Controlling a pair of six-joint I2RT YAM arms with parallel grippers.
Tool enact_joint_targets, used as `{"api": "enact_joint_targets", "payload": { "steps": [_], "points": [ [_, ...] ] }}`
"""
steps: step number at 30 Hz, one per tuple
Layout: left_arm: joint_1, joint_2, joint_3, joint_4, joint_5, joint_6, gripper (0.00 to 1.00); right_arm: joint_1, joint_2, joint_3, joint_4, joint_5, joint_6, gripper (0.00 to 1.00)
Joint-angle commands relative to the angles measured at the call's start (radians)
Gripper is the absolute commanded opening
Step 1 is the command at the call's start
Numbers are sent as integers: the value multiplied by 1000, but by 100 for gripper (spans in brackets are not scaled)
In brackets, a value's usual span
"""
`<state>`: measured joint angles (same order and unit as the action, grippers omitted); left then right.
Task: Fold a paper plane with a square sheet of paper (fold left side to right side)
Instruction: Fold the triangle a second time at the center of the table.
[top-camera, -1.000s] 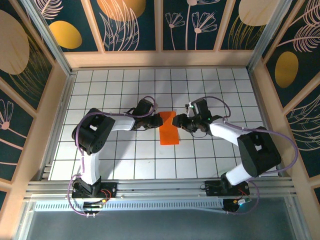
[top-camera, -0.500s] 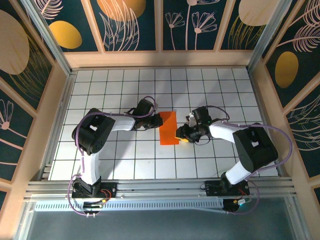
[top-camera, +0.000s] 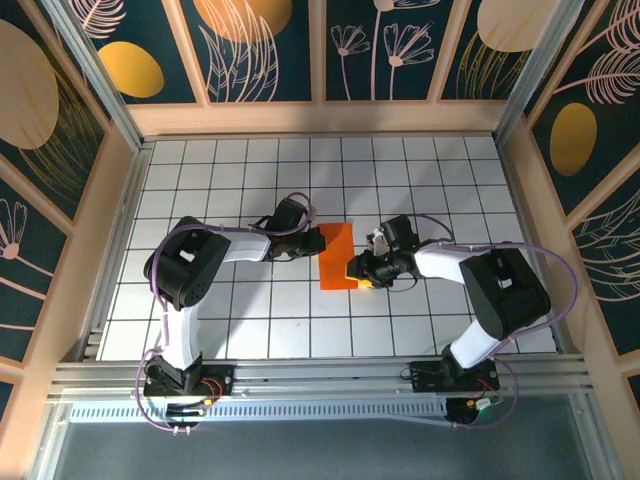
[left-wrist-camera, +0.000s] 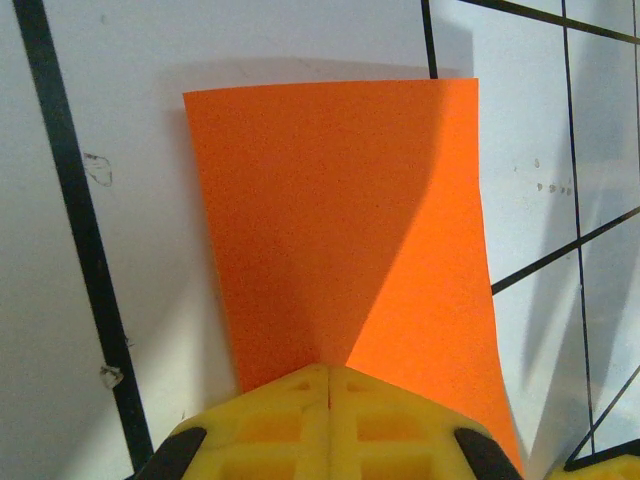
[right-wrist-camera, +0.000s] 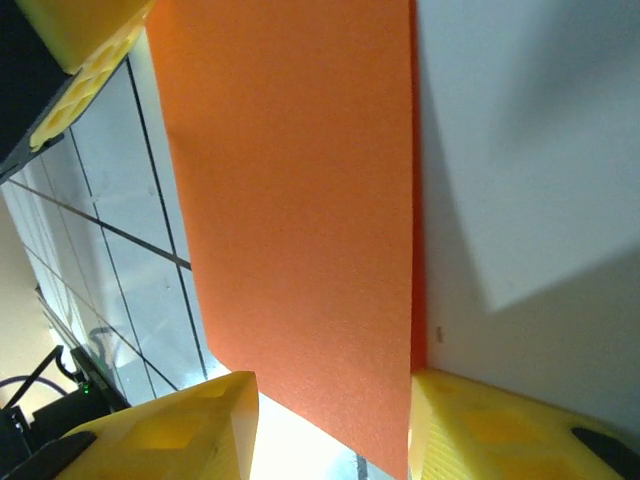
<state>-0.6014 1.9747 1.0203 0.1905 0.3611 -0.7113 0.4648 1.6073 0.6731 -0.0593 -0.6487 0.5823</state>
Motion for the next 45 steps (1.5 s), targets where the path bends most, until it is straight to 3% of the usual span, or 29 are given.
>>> {"api": "enact_joint_targets", "payload": {
  "steps": [1,14,32,39,45],
  "points": [
    [-2,10,-15,-45,-30,13,0,4,8,-8,50,-34,26,42],
    [-3,3,-19,-33,-22,12,0,-50,51,41,130,-66,31,42],
    [-4,-10,-20,-25,-24,12,0,-112,252,232,166,-80,-7,33],
    [-3,-21,-15,-16,-19,11,3,-120,262,235,146,-78,-26,23],
    [-4,-85,0,-11,-47,22,14,-122,246,232,132,-80,-31,11]
  ]
}}
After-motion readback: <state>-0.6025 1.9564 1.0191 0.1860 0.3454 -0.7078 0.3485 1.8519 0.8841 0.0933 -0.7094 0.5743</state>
